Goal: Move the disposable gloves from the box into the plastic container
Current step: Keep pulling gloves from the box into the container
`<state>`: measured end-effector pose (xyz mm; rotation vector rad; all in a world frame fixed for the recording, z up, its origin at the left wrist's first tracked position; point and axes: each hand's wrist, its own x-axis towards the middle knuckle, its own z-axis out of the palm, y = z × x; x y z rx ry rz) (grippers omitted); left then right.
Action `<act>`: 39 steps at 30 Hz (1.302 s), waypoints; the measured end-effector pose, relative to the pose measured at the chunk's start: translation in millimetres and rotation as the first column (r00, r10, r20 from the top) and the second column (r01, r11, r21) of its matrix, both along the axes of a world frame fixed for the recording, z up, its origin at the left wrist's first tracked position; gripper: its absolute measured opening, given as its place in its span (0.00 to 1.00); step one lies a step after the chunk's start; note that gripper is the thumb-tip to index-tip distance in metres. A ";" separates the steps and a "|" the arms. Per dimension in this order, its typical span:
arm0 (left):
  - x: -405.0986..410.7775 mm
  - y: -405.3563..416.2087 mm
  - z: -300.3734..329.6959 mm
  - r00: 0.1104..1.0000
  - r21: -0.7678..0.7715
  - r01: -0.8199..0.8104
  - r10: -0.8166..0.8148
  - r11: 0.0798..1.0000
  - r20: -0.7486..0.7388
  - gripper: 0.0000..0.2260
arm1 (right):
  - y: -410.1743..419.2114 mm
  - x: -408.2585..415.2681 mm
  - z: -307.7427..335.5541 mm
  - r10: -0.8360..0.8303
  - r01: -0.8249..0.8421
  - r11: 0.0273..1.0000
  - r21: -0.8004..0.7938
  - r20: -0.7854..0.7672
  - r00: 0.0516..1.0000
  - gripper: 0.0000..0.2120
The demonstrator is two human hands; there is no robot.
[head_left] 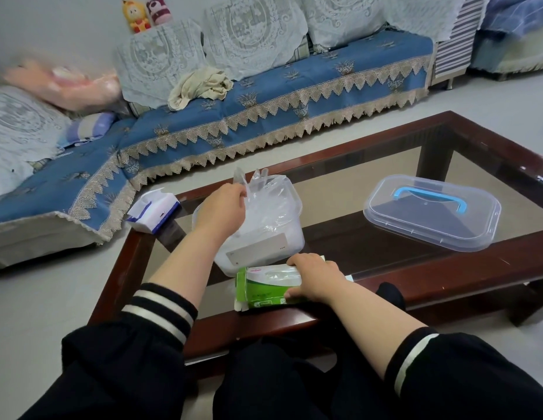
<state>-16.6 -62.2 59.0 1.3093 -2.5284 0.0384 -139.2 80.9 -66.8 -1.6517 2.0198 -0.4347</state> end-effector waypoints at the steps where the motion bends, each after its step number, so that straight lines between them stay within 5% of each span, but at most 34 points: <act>1: 4.5 11.0 -4.2 0.992 -0.120 0.054 -0.067 0.991 -0.110 0.09 | 0.4 -0.1 0.5 0.002 -0.002 1.000 0.001 -0.001 1.000 0.35; 4: 16.5 51.0 -23.3 0.835 -0.403 0.332 -0.465 0.853 -0.296 0.07 | 0.3 -0.5 0.9 0.000 0.000 1.000 0.000 0.000 1.000 0.35; 7: 29.1 75.6 -65.5 0.758 -0.369 0.519 -0.615 0.771 -0.218 0.05 | -0.3 0.6 0.1 -0.006 0.006 1.000 0.002 0.003 1.000 0.34; 13: 28.6 73.3 -121.7 0.967 0.237 0.239 -0.210 0.942 -0.142 0.16 | -0.7 1.4 0.1 -0.016 0.016 1.000 -0.006 -0.005 1.000 0.33; 22: 17.7 68.4 -118.5 0.963 0.370 0.156 -0.058 0.916 -0.262 0.06 | 1.1 0.2 1.5 -0.001 0.001 1.000 0.006 -0.011 1.000 0.33; 28: 21.6 75.5 -118.1 0.951 0.079 0.264 -0.245 0.961 -0.191 0.06 | 1.0 -0.4 2.3 -0.006 0.006 1.000 0.018 -0.002 1.000 0.33; 33: 27.2 79.9 -113.1 0.848 -0.212 0.446 -0.486 0.870 -0.210 0.07 | -0.6 -2.2 5.0 0.000 -0.002 0.998 0.055 0.035 0.999 0.31; 39: 22.5 82.0 -42.7 0.798 -0.352 0.375 -0.492 0.858 -0.348 0.08 | 1.0 -1.6 10.2 0.004 -0.003 0.997 0.079 -0.015 1.000 0.32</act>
